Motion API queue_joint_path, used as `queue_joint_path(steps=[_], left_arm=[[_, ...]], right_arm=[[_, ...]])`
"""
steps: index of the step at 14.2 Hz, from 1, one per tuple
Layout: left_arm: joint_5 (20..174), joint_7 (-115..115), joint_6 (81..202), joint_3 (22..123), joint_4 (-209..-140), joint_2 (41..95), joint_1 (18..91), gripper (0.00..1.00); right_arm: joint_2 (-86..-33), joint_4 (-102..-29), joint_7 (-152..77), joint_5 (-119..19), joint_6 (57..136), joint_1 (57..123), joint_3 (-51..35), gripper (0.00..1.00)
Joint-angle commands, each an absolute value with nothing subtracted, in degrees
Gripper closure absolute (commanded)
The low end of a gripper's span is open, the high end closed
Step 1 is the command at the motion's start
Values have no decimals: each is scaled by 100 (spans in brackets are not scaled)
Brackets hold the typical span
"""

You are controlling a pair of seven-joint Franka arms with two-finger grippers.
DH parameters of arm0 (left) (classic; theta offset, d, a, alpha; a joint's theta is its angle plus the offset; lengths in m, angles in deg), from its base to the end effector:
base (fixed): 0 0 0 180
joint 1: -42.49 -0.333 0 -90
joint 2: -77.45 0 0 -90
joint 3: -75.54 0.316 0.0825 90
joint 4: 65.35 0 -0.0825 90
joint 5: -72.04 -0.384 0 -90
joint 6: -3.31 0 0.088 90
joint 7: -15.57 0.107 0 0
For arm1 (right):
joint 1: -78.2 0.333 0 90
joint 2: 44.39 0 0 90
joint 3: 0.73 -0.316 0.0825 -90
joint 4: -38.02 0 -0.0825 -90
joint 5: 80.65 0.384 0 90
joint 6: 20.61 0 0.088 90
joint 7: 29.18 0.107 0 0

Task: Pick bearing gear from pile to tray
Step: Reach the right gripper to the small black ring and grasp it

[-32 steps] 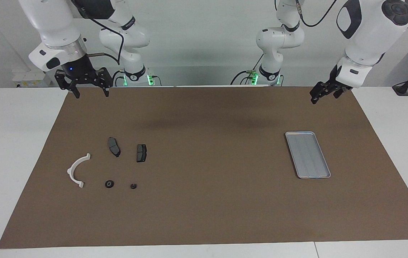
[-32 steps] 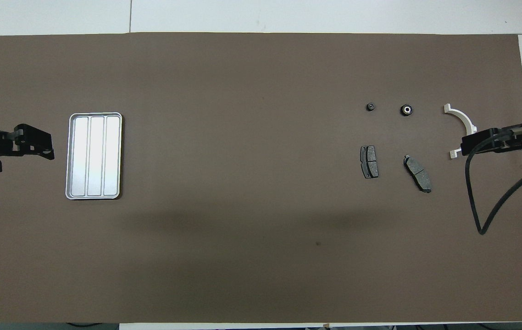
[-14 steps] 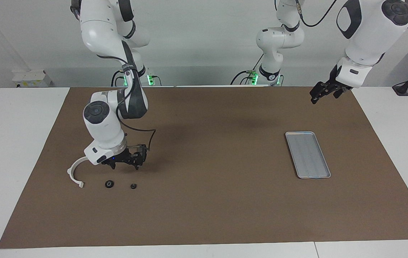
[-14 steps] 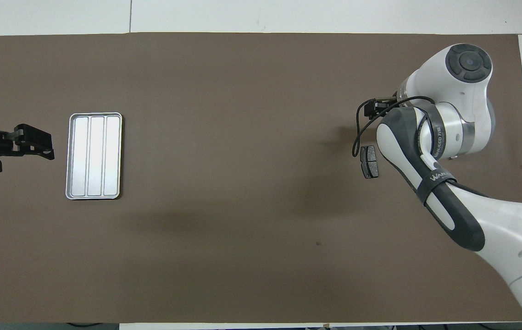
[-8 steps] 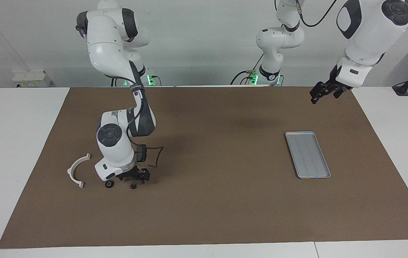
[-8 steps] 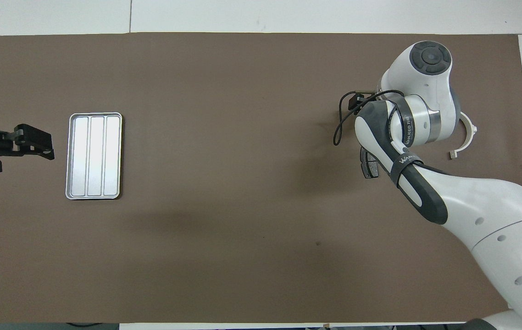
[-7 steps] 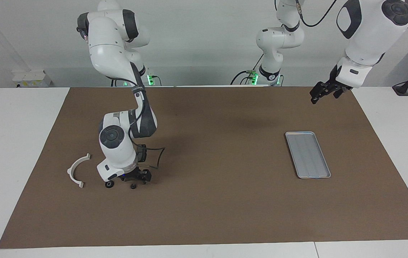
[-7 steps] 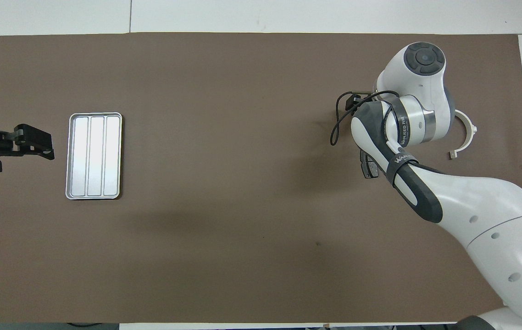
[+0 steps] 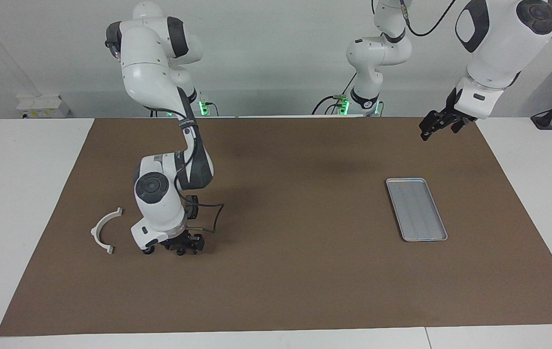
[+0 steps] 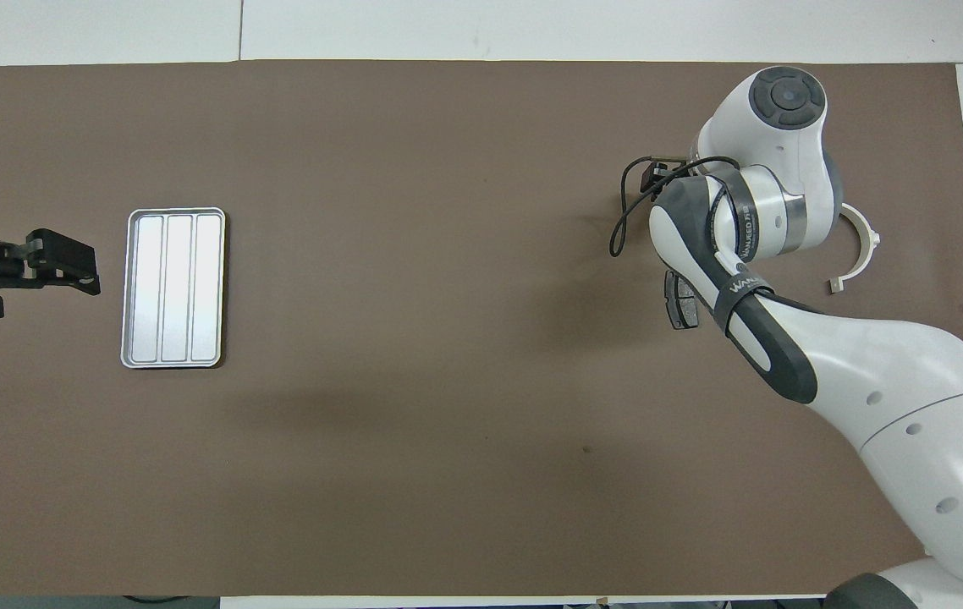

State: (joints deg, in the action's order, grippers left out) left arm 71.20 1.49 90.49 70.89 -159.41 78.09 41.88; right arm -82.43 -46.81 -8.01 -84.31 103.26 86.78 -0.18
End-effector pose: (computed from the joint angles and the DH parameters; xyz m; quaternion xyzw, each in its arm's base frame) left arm 0.5418 -0.0369 0.5934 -0.9947 -0.0874 0.0525 0.0163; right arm 0.7101 0.0988 0.2866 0.9949 -0.0959 0.0159 0.0265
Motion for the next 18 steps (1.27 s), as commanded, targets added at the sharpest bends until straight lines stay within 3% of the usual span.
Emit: queue_joint_path(steps=[1,9,14,16,18], left_arm=[[7177,186,8980,7062,-16010,7929,4143,0],[7177,177,8979,7062,-16010,7929,4143,0],[7177,186,8979,7062,-16010,7929,4143,0],[7177,186,8979,7062,-16010,7929,4143,0],[7177,186,8988,7062,-16010,7929,4143,0]], right_arm=[[-8438,-4407,-677,-8451,10235,8629,-64,8],[-8438,-4407,-642,-8399,10419,8603,-64,28],[-8429,-4460,-642,-8390,10525,8550,-64,69],[-8429,-4504,-642,-8390,10569,8532,-64,76],[-8429,-4530,-650,-8364,10587,8532,-64,100]])
